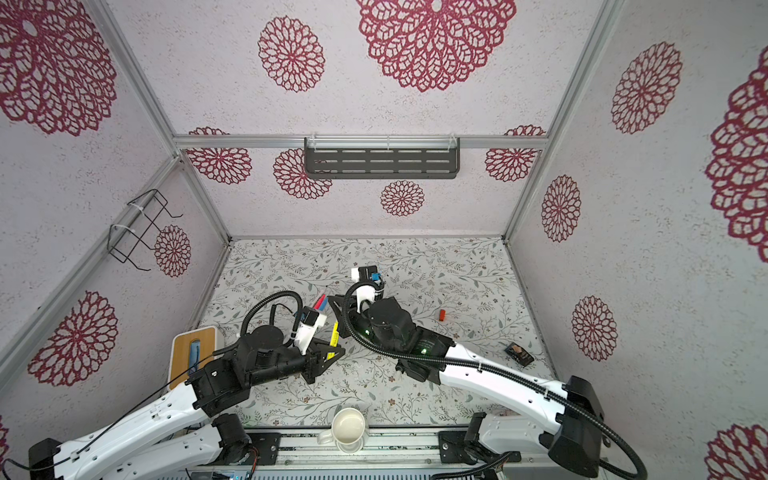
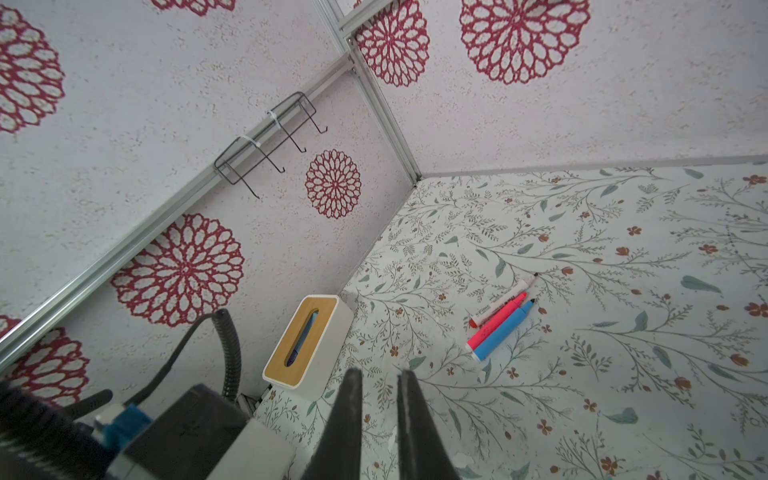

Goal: Insert the pens into the pen caps

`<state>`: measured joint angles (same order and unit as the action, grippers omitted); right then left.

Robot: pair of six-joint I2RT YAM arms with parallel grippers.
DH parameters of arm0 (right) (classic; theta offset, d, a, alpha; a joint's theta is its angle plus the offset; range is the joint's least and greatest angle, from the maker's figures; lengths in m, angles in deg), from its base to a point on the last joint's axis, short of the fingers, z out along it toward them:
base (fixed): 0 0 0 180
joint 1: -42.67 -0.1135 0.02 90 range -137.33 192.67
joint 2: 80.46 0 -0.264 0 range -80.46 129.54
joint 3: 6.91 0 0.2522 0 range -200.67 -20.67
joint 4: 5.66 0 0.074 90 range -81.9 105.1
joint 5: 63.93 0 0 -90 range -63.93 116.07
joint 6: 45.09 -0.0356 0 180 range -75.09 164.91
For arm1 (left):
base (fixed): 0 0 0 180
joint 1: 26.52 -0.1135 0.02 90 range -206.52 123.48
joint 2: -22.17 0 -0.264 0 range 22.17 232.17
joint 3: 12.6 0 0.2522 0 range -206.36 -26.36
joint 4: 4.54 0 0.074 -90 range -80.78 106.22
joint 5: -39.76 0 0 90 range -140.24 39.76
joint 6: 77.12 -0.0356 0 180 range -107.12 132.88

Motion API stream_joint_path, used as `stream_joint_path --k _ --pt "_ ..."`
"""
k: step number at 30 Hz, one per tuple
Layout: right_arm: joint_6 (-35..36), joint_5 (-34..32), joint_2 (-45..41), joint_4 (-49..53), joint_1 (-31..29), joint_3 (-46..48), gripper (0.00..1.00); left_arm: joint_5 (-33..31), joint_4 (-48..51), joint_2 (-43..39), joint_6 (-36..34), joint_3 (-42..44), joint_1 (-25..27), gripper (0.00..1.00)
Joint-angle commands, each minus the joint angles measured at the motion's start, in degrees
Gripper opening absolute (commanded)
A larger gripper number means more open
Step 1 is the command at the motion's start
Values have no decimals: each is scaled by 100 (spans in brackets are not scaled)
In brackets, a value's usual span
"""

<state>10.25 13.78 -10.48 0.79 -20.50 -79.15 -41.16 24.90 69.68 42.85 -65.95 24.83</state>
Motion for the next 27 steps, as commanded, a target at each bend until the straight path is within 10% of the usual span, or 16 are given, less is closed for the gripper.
stream_joint_path --k 1,15,19,27 --pt "148 1058 306 1860 -547 446 0 -637 -1905 -215 140 -518 -392 0" --pt "684 796 87 2452 -635 -453 0 -383 -1582 -67 211 -313 -530 0" --pt "1228 672 -194 2895 -266 -1256 62 -473 -1510 -5 281 21 -485 0" --pt "1349 691 -1182 2914 -42 -1085 70 -1017 -1513 -113 227 389 -88 0"
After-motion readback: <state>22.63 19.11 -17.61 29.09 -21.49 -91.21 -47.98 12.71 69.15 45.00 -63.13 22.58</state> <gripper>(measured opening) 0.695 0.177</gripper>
